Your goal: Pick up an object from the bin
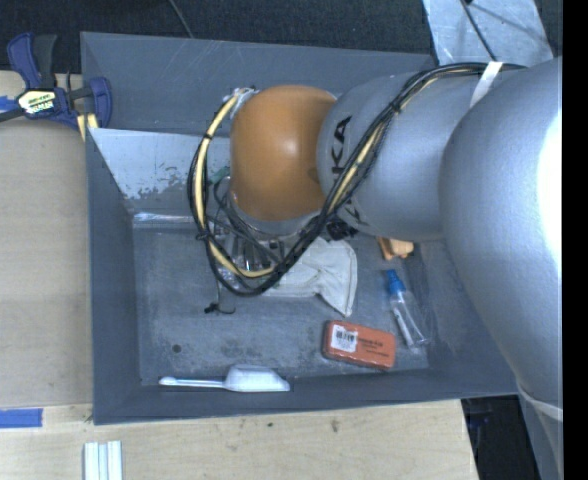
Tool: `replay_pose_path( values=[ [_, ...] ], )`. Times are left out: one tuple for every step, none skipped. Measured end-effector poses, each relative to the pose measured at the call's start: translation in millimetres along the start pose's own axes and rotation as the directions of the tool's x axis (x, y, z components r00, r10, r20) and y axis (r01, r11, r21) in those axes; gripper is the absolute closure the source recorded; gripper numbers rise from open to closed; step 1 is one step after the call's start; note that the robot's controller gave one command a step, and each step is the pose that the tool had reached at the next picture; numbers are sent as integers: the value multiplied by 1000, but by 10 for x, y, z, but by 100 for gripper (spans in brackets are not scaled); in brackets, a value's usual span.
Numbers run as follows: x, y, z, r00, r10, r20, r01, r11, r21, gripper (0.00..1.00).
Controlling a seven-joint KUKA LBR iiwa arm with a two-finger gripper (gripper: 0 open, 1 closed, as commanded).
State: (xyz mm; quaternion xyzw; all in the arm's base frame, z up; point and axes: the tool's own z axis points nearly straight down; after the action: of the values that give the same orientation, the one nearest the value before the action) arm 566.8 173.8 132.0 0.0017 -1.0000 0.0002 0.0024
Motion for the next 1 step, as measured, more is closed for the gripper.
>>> replay_pose_path(
  values=[
    [-18,-9,-51,1000,4,7,-4,1000,-2,0]
  ],
)
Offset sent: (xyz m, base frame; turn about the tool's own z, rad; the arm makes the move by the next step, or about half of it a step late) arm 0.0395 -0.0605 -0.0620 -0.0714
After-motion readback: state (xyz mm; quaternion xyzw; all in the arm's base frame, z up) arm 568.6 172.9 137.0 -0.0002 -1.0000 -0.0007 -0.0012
